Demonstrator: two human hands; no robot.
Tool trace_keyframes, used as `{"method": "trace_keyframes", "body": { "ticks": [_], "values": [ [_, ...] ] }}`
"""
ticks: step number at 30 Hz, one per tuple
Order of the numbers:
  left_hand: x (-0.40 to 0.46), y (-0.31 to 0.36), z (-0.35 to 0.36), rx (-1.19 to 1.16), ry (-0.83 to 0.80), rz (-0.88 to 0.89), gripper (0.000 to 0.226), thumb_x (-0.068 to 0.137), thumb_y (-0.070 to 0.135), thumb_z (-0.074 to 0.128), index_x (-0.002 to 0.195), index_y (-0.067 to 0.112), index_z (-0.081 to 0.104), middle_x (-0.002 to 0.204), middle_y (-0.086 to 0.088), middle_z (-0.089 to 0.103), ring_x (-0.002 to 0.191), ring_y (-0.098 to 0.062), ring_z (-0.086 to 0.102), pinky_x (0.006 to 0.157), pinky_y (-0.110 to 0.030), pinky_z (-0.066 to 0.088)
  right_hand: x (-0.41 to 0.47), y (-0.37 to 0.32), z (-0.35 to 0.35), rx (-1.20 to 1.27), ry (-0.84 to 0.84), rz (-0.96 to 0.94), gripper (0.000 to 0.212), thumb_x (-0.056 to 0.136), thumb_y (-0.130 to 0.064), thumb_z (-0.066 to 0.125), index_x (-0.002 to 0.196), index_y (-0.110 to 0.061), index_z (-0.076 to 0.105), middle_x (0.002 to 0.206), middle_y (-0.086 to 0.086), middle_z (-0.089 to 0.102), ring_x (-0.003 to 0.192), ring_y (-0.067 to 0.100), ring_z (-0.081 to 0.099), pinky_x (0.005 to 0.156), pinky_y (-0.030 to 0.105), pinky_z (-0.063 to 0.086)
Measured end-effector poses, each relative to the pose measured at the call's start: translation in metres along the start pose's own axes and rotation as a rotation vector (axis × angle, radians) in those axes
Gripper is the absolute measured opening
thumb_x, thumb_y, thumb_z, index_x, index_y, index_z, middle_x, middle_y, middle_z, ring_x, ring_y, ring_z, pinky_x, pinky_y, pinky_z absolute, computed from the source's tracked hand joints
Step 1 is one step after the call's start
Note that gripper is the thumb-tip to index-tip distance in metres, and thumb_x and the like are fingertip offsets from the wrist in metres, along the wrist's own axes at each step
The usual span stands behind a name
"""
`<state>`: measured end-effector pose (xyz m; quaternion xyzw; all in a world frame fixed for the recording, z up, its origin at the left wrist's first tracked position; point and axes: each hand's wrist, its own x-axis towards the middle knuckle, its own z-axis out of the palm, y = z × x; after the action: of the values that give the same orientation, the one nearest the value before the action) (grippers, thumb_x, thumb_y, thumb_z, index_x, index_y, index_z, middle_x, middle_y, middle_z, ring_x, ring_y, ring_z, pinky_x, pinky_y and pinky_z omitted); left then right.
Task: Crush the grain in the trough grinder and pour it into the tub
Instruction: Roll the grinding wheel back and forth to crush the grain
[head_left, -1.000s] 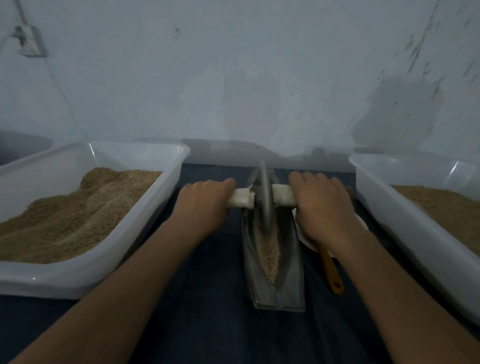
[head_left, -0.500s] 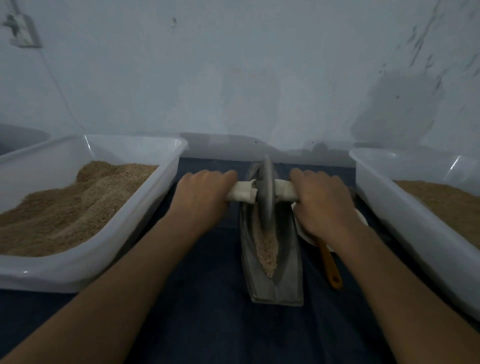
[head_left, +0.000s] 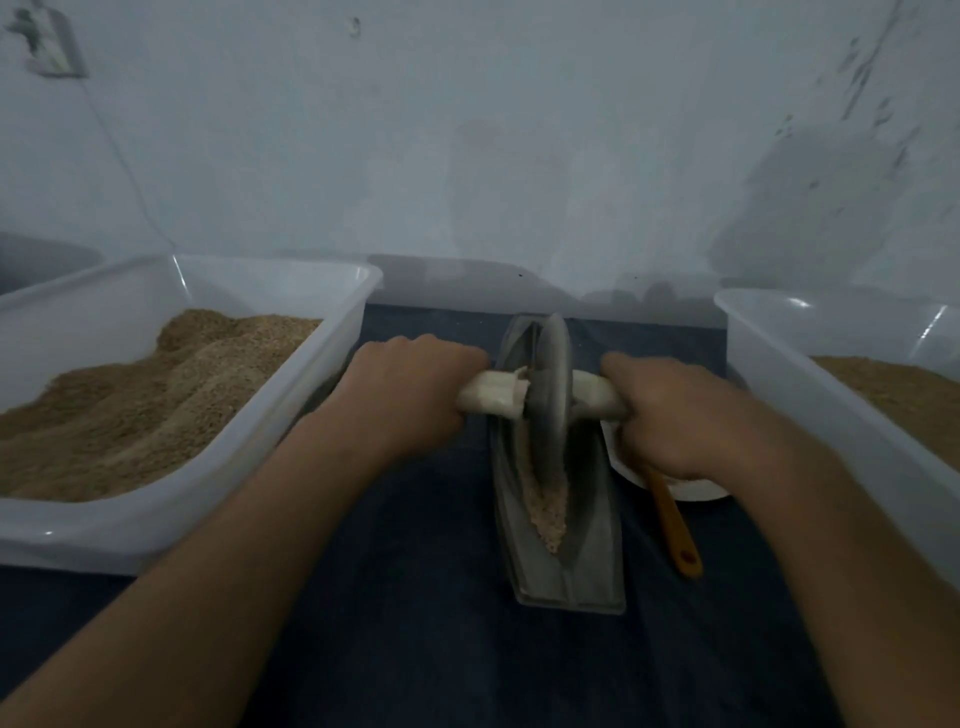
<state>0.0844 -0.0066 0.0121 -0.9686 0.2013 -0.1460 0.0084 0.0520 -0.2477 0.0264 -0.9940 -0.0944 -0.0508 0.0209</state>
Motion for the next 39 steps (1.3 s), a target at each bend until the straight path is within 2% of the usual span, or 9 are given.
{"method": "trace_keyframes", "body": {
  "ticks": [3,5,13,17,20,23,29,32,39],
  "values": [
    [0.012,0.000,0.017,0.088,0.155,-0.065,0.017,0.093,0.027,0.061,0.104,0.028,0.047,0.104,-0.002,0.067,0.096,-0.030,0.065,0.071,-0.036,0.034,0.016,-0.005,0.019,-0.162,0.308,-0.021,0.025,0.087,-0.004,0.056,0.099,-0.021,0.042,0.099,0.001,0.051,0.095,0.025,0.053,0.076,0.039,0.038],
    [0.013,-0.003,0.022,0.079,0.140,-0.078,0.021,0.093,0.027,0.062,0.110,0.025,0.050,0.105,-0.003,0.067,0.096,-0.031,0.065,0.070,-0.036,0.035,0.020,-0.007,0.019,-0.225,0.343,-0.023,0.027,0.087,-0.003,0.055,0.103,-0.020,0.043,0.105,0.002,0.054,0.096,0.025,0.051,0.079,0.039,0.038],
    [-0.012,-0.009,-0.018,-0.116,-0.278,0.082,0.020,0.080,0.031,0.065,0.081,0.041,0.047,0.088,0.014,0.061,0.082,-0.015,0.062,0.076,-0.040,0.053,-0.024,0.000,-0.022,0.053,-0.290,-0.023,0.017,0.095,-0.013,0.056,0.099,-0.028,0.049,0.093,-0.005,0.057,0.078,0.009,0.055,0.057,0.026,0.036],
    [-0.004,-0.004,0.003,-0.028,-0.042,0.022,0.022,0.087,0.033,0.065,0.100,0.040,0.048,0.101,0.007,0.064,0.093,-0.025,0.065,0.073,-0.038,0.045,-0.006,-0.005,-0.005,-0.064,-0.034,-0.011,0.024,0.093,-0.013,0.058,0.094,-0.026,0.038,0.090,-0.005,0.048,0.080,0.014,0.051,0.057,0.029,0.032],
    [0.010,0.001,0.025,0.077,0.194,-0.056,0.023,0.092,0.029,0.065,0.106,0.030,0.047,0.103,0.000,0.065,0.097,-0.029,0.062,0.074,-0.038,0.035,0.013,-0.009,0.014,-0.184,0.267,-0.019,0.029,0.088,-0.004,0.056,0.105,-0.021,0.041,0.102,0.001,0.050,0.097,0.025,0.051,0.073,0.036,0.035],
    [0.014,0.001,0.033,0.091,0.236,-0.082,0.025,0.093,0.029,0.065,0.101,0.027,0.042,0.103,-0.001,0.066,0.094,-0.027,0.063,0.071,-0.037,0.036,0.017,-0.009,0.018,-0.251,0.324,-0.036,0.036,0.083,0.001,0.052,0.111,-0.020,0.041,0.112,0.002,0.051,0.104,0.025,0.049,0.080,0.037,0.034],
    [-0.008,-0.008,-0.007,-0.074,-0.192,0.055,0.023,0.085,0.033,0.066,0.084,0.042,0.045,0.090,0.015,0.060,0.085,-0.017,0.062,0.071,-0.035,0.045,-0.021,0.002,-0.013,-0.032,-0.109,-0.100,0.029,0.095,-0.015,0.057,0.093,-0.032,0.033,0.091,-0.007,0.051,0.077,0.009,0.051,0.059,0.028,0.036],
    [-0.013,-0.007,-0.010,-0.101,-0.199,0.069,0.025,0.085,0.033,0.066,0.082,0.044,0.044,0.086,0.017,0.058,0.083,-0.014,0.062,0.069,-0.035,0.045,-0.025,0.002,-0.017,0.018,-0.179,-0.079,0.027,0.096,-0.014,0.057,0.094,-0.034,0.038,0.089,-0.008,0.051,0.075,0.005,0.049,0.055,0.024,0.032],
    [0.013,0.006,0.023,0.096,0.233,-0.116,0.027,0.095,0.027,0.063,0.116,0.026,0.047,0.117,-0.001,0.057,0.113,-0.028,0.052,0.082,-0.044,0.040,0.015,-0.001,0.025,-0.182,0.341,0.001,0.037,0.087,0.002,0.053,0.115,-0.020,0.041,0.116,0.005,0.047,0.108,0.024,0.042,0.079,0.034,0.033]
  ]
}}
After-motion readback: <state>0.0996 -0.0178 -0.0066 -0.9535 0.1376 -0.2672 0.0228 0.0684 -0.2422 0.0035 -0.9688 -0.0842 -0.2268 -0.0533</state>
